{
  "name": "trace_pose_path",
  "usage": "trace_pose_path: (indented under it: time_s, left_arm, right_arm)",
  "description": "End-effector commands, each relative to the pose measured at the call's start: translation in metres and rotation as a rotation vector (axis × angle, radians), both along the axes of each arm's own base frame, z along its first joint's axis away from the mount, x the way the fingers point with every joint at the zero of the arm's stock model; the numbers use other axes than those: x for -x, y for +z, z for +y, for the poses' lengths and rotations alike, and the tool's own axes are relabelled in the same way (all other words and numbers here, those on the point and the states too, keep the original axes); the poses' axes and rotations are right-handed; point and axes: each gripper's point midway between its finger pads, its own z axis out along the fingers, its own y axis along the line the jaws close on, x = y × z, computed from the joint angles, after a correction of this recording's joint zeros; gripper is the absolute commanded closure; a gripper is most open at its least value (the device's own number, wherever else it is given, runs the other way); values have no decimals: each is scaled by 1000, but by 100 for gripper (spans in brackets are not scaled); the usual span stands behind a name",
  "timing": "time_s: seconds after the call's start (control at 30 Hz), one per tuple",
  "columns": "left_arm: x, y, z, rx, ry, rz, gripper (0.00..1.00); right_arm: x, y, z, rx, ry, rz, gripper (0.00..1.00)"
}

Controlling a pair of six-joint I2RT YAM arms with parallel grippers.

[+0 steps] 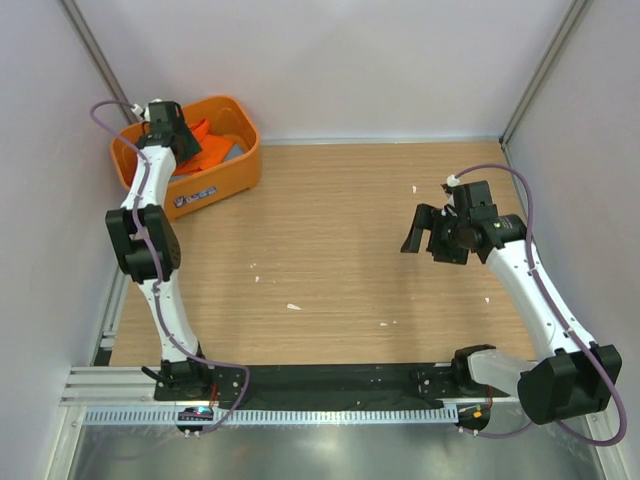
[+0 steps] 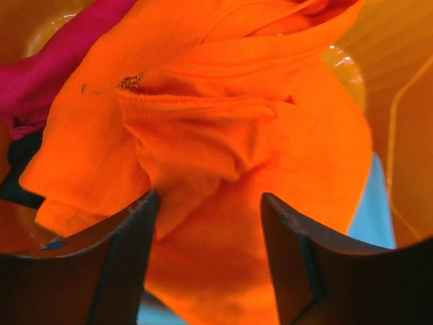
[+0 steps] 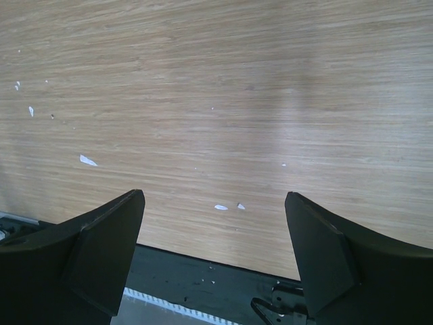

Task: Fold and stack the t-shirts
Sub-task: Grab the tshirt from the pile, then move the tshirt to the center of the board

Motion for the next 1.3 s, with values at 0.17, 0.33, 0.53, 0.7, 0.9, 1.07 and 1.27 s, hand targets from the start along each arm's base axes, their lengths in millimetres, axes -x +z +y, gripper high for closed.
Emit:
trace_pose_path:
  time_s: [0.17,0.33,0.53,0.7,0.9,1.07,1.27]
  left_arm:
    - [-21,9,26,-40,34,-25,66]
    - [-32,48,27,-9,41,-129,100]
    - [-16,223,-33,164,-94,-536,100]
    - [52,363,-86,259,-269,-845,100]
    - [157,468,-117,356,-380,-1090,100]
    - [204,474,-189,464,-559,-1067,100]
    - [213,324,-265,646,-676,-641,100]
  right_arm:
    - [-27,19,-12,58,-47,-71,9]
    - [-39,24,-12,64,-49,-82,9]
    - [-50,21,-4,39,-20,-72,9]
    - [-55,16,4,8,8,-62,9]
    - [-55,15,20,-29,50,-50,11]
    - [-52,13,38,-43,99,-41,11]
    - [-52,19,44,-62,112,-61,10]
